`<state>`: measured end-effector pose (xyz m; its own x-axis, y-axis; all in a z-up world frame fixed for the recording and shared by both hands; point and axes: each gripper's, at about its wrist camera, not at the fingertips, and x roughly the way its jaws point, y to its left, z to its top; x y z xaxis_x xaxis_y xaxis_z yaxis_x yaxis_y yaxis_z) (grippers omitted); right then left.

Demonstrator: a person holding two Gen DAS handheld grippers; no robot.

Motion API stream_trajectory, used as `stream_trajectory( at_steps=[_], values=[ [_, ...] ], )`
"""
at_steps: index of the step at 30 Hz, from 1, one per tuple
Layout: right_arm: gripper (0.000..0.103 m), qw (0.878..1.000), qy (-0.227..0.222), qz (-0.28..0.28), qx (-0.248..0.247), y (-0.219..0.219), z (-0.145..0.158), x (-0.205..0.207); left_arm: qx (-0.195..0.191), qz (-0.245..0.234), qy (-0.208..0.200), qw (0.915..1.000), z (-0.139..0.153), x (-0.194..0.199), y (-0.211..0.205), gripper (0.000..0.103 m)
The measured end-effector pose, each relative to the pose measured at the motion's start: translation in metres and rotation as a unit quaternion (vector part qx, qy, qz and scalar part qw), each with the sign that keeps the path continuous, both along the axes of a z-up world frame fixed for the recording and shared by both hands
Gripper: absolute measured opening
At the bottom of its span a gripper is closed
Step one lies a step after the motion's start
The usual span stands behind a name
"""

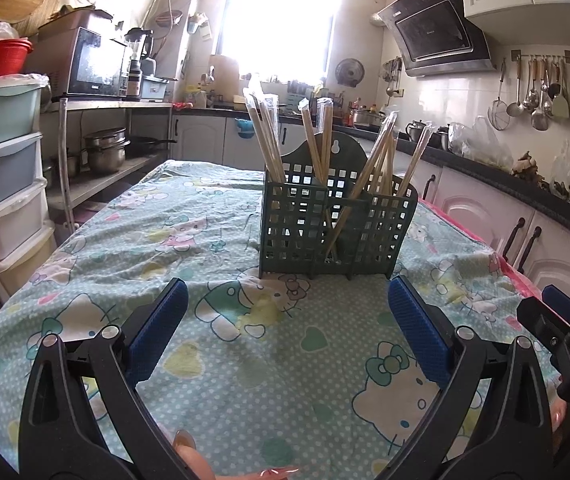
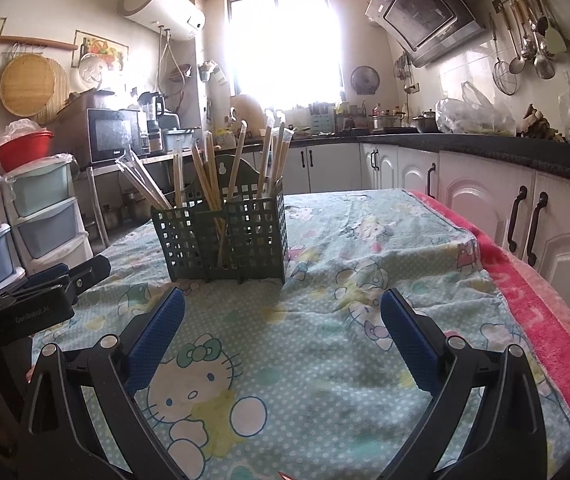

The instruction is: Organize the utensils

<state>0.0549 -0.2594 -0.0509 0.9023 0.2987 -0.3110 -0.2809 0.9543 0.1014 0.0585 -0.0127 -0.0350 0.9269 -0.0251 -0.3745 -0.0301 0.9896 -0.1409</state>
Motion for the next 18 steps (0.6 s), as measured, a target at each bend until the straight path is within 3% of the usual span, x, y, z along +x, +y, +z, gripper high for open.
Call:
stream_trajectory(
  at_steps=[18],
  values=[
    [0.096,1.000,-0.001,0.001,0.001,0.0005,-0.0004,0.0001,0.000,0.000,0.001,1.0000,-0.0004,0.0008,-0.0003,0.092]
  ],
)
